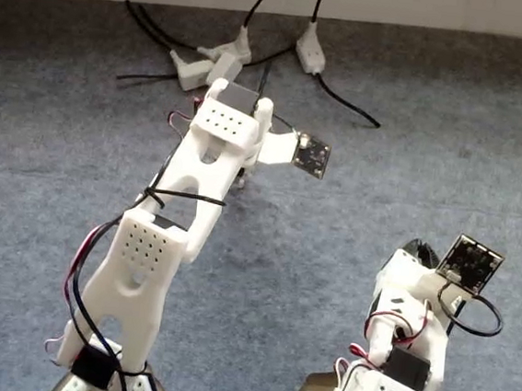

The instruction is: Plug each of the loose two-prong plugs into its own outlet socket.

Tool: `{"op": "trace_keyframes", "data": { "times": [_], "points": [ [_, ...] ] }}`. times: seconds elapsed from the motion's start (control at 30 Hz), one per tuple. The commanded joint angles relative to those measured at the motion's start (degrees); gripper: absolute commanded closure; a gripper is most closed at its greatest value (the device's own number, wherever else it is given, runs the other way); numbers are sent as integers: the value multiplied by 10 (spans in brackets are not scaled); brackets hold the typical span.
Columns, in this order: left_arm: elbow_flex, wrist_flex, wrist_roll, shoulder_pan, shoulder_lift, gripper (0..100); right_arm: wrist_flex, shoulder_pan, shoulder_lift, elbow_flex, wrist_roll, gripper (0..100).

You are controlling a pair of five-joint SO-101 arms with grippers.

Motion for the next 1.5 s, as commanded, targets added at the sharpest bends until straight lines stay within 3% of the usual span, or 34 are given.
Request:
{"op": "trace_keyframes", "data": {
  "times": [0.0,0.23,0.43,0.63,0.87,1.13,1.47],
  "points": [
    [12,46,-152,26,51,994,-14,-5,0,59,7,947],
    [-9,78,-144,34,44,994,-14,-5,0,59,7,947],
    [-10,77,-25,58,-51,987,-14,-5,0,59,7,947],
    [-10,67,65,64,-151,818,-14,-5,0,59,7,947],
    [-10,-5,168,59,-240,810,-14,-5,0,59,7,947],
    [-9,-136,396,24,-312,810,-14,-5,0,60,7,947],
    [-44,-125,736,-88,-361,810,-14,-7,0,60,7,947]
  ]
}}
